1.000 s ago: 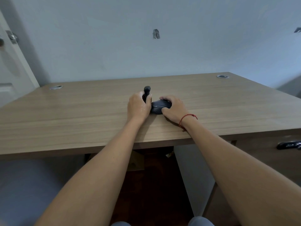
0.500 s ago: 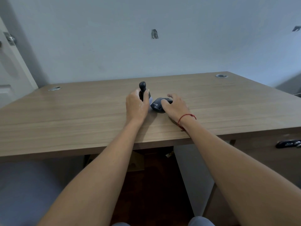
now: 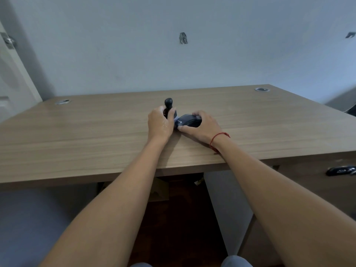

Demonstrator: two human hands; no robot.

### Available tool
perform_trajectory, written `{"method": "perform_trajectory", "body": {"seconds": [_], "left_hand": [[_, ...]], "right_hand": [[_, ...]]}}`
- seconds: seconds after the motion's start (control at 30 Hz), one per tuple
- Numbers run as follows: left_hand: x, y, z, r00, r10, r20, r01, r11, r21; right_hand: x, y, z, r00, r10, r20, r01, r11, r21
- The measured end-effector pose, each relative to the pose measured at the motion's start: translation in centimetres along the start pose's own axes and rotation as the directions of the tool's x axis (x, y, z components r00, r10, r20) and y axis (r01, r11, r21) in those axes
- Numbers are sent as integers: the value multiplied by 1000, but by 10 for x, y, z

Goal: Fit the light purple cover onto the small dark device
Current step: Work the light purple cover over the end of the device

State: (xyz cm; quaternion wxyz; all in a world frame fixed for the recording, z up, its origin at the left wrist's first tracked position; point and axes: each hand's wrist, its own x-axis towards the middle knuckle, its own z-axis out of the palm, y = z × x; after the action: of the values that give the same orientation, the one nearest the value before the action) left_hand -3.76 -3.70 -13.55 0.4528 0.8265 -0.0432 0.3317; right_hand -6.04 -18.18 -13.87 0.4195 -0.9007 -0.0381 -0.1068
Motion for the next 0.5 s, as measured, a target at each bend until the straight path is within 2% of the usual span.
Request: {"method": "perform_trajectory", "body": {"seconds": [0.13,0.23,0.37,0.5], "left_hand": [[-6,15,-4,1000,15,-22,-19,982,-187],[-5,15,-2,998,52,47,-45,990,-133],[4,2,-3,997,-6,78,6,1000,-2],[-3,13,-8,1000,4,27,0,986,-167]], "right_hand": [[-2,-4,3,1000,7,22,-7,1000,-30],[-1,-6,5,1000,21,-12,-22,999,-30],[0,-6,4,999,34,2,-34,999,-20],[2,-3,1,992,81,97,-79,996,-30]]}}
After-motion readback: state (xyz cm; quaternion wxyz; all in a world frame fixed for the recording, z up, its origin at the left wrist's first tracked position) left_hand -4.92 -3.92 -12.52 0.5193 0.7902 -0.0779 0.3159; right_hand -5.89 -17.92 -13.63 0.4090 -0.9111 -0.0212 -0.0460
